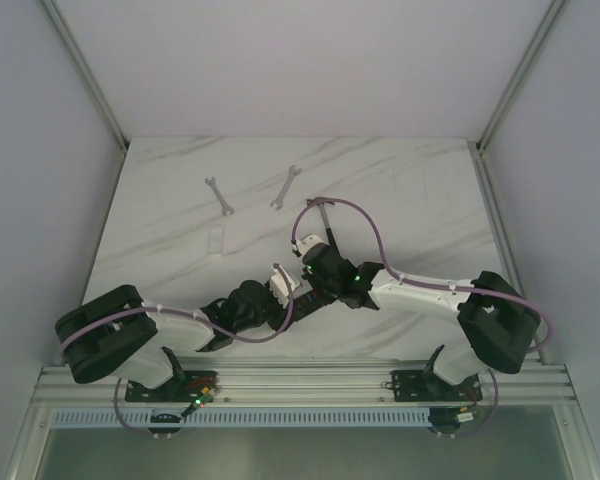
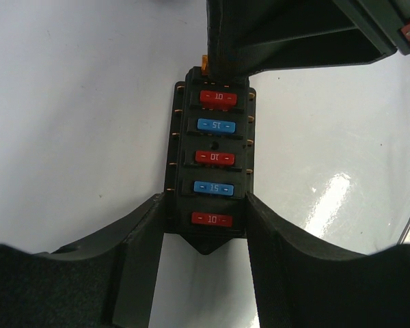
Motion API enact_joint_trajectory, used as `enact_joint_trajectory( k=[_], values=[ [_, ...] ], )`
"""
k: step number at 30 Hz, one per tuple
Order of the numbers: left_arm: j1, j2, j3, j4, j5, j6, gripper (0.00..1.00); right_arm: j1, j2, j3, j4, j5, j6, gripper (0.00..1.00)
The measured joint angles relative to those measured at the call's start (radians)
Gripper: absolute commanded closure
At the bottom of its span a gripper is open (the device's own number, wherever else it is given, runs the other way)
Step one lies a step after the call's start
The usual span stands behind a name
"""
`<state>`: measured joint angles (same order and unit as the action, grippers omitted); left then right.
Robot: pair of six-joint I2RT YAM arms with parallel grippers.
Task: Snap on the fuse box
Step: Install the fuse at the fuse box base.
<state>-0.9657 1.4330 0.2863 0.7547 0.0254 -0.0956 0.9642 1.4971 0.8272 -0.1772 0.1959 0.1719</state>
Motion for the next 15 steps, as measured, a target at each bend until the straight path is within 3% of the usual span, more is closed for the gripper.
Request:
enact_joint_trajectory(
  k=[15],
  values=[
    [0.0,-0.036,-0.026,0.009,-0.004,0.0,0.36,0.003,-0.01,0.013,-0.046,-0.043,0.046,0.85]
  ],
)
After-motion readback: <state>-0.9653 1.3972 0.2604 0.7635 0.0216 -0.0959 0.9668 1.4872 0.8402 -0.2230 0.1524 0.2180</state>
